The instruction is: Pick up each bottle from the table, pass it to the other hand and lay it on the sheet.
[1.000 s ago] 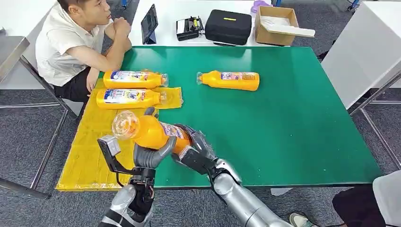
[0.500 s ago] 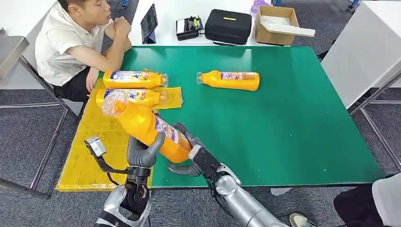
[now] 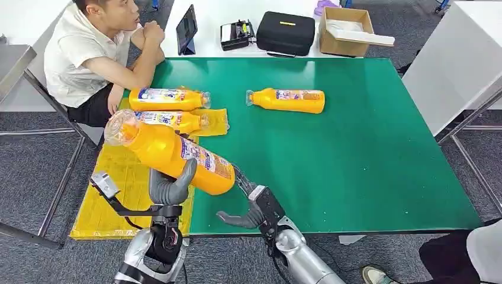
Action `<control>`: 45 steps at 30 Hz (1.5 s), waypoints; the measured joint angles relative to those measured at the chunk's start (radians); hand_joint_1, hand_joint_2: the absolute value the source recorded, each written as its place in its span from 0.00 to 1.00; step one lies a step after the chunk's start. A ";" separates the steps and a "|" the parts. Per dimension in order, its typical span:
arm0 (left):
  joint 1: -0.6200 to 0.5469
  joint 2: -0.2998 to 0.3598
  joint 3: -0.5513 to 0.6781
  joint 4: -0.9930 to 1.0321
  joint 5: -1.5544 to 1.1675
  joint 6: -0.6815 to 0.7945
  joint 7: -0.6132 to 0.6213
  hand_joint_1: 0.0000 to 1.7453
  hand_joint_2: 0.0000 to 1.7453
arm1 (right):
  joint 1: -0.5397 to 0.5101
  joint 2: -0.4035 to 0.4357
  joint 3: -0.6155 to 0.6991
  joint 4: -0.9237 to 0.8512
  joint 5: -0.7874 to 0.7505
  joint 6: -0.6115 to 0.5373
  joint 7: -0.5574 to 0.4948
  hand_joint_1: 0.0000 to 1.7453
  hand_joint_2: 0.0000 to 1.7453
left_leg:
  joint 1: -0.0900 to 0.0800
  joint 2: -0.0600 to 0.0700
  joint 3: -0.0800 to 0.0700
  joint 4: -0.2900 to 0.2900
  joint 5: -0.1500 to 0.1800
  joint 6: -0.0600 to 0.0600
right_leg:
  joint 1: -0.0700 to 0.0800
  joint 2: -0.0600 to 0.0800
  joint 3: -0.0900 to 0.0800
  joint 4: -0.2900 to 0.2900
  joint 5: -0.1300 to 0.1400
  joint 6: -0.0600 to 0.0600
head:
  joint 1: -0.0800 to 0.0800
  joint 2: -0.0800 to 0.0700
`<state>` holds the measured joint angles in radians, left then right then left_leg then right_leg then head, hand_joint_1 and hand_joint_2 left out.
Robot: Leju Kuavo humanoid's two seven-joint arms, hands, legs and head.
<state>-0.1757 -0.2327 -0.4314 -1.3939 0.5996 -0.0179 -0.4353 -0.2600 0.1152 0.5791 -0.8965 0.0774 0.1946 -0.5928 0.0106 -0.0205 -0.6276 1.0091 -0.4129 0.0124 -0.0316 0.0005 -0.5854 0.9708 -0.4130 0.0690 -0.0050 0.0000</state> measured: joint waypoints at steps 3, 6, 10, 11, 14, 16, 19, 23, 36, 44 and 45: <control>-0.027 0.014 -0.005 0.016 -0.271 0.254 -0.065 1.00 1.00 | 0.014 -0.001 -0.012 0.000 0.055 -0.096 -0.002 0.00 1.00 | 0.000 0.000 0.000 0.000 0.000 0.000 | 0.000 0.000 0.000 0.000 0.000 0.000 | 0.000 0.000; -0.088 0.042 0.005 0.110 -0.928 0.697 -0.024 1.00 1.00 | 0.026 -0.007 -0.042 0.000 0.219 -0.371 -0.004 0.00 1.00 | 0.000 0.000 0.000 0.000 0.000 0.000 | 0.000 0.000 0.000 0.000 0.000 0.000 | 0.000 0.000; -0.132 0.044 0.171 0.226 -1.804 0.731 0.053 1.00 1.00 | 0.016 -0.018 -0.105 0.004 0.394 -0.640 -0.014 0.00 1.00 | 0.000 0.001 0.000 0.000 0.002 -0.001 | 0.000 0.000 0.000 0.000 0.001 0.000 | 0.000 0.000; -0.140 0.043 0.218 0.246 -1.899 0.726 0.070 1.00 1.00 | 0.015 -0.019 -0.119 0.004 0.410 -0.668 -0.017 0.00 1.00 | 0.000 0.003 0.000 0.000 0.002 -0.001 | 0.000 0.001 -0.001 0.000 0.001 0.000 | 0.000 0.000; -0.160 0.044 0.320 0.299 -1.875 0.723 0.097 1.00 1.00 | 0.017 -0.027 -0.155 -0.004 0.433 -0.695 -0.020 0.00 1.00 | 0.000 0.004 0.000 0.000 0.002 -0.001 | 0.000 0.001 -0.003 0.000 0.003 -0.002 | 0.000 0.000; -0.179 0.045 0.350 0.335 -1.853 0.722 0.152 1.00 1.00 | 0.017 -0.028 -0.172 -0.021 0.441 -0.699 -0.023 0.00 1.00 | 0.000 0.004 0.000 0.000 0.002 -0.001 | 0.001 0.001 -0.002 0.000 0.003 -0.002 | 0.000 0.000; -0.235 0.060 0.367 0.449 -1.904 0.716 0.239 1.00 1.00 | 0.020 -0.032 -0.204 -0.051 0.440 -0.685 -0.023 0.00 1.00 | 0.000 0.002 0.000 0.000 0.002 -0.001 | 0.001 0.001 -0.002 0.000 0.003 -0.002 | 0.000 0.000; -0.312 0.083 0.362 0.613 -1.939 0.675 0.314 1.00 1.00 | 0.022 -0.036 -0.234 -0.065 0.443 -0.659 -0.023 0.00 1.00 | 0.000 0.005 0.000 0.000 0.003 -0.001 | 0.000 0.001 -0.003 0.000 0.003 -0.002 | 0.000 0.000; -0.419 0.101 0.345 0.882 -1.857 0.462 0.349 0.00 1.00 | 0.033 -0.034 -0.283 -0.060 0.452 -0.601 -0.051 0.00 1.00 | 0.000 0.004 -0.001 0.000 0.002 -0.001 | 0.000 0.001 -0.003 0.001 0.003 -0.002 | 0.000 0.000; -0.476 0.106 0.321 0.943 -1.831 0.302 0.340 0.00 1.00 | 0.033 -0.027 -0.291 -0.040 0.451 -0.606 -0.090 0.00 1.00 | 0.000 0.000 0.000 0.000 0.003 -0.001 | 0.000 -0.001 0.000 0.000 0.003 -0.002 | 0.000 0.000; -0.482 0.107 0.317 0.947 -1.828 0.287 0.340 0.00 1.00 | 0.033 -0.027 -0.293 -0.038 0.450 -0.606 -0.092 0.00 1.00 | 0.000 0.000 0.000 0.000 0.003 -0.001 | 0.000 -0.001 0.001 0.000 0.003 -0.002 | 0.000 0.000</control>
<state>-0.6575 -0.1259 -0.1145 -0.4467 -1.2283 0.2693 -0.0958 -0.2274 0.0885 0.2865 -0.9346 0.5272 -0.4116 -0.6848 0.0107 -0.0207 -0.6272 1.0092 -0.4098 0.0113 -0.0315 -0.0003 -0.5844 0.9713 -0.4100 0.0667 -0.0050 0.0000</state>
